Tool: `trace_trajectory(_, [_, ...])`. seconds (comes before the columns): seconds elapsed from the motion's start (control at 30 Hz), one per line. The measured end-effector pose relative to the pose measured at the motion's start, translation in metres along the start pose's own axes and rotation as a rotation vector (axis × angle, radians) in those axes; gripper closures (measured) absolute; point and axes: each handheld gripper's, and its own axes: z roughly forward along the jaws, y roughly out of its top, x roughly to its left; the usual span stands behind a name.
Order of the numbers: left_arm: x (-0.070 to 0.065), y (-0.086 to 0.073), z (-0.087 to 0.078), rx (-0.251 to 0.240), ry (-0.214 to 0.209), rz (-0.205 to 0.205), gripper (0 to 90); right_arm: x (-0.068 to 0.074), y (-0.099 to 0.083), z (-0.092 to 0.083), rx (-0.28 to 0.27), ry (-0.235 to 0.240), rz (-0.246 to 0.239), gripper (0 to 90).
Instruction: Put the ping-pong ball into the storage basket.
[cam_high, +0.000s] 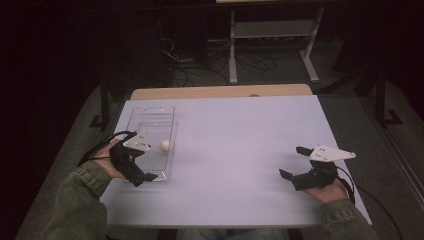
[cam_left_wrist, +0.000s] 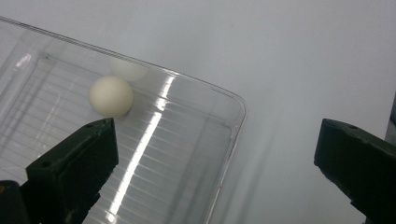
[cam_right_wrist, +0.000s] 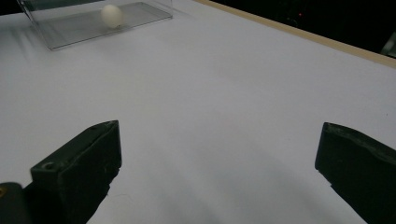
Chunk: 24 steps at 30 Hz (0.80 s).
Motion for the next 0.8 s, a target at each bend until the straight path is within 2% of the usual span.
trace_trajectory(0.27, [-0.006, -0.011, -0.002, -0.051, 0.026, -0.036, 0.0, 0.000, 0.000, 0.000, 0.000, -0.001, -0.002, 0.0])
trace_trajectory(0.43, [-0.010, -0.017, -0.003, -0.122, 0.022, -0.069, 0.0, 0.000, 0.000, 0.000, 0.002, 0.000, -0.004, 0.0])
trace_trajectory(0.53, [-0.012, -0.019, -0.004, -0.154, 0.050, -0.084, 0.0, 0.001, 0.000, 0.000, 0.003, 0.001, -0.006, 0.0])
trace_trajectory(0.7, [-0.016, -0.025, -0.008, -0.217, 0.122, -0.115, 0.0, 0.001, 0.000, 0.000, 0.000, -0.001, -0.003, 0.0])
trace_trajectory(0.8, [-0.017, -0.030, -0.008, -0.249, 0.144, -0.145, 0.0, 0.001, 0.001, 0.000, 0.000, 0.001, -0.006, 0.0])
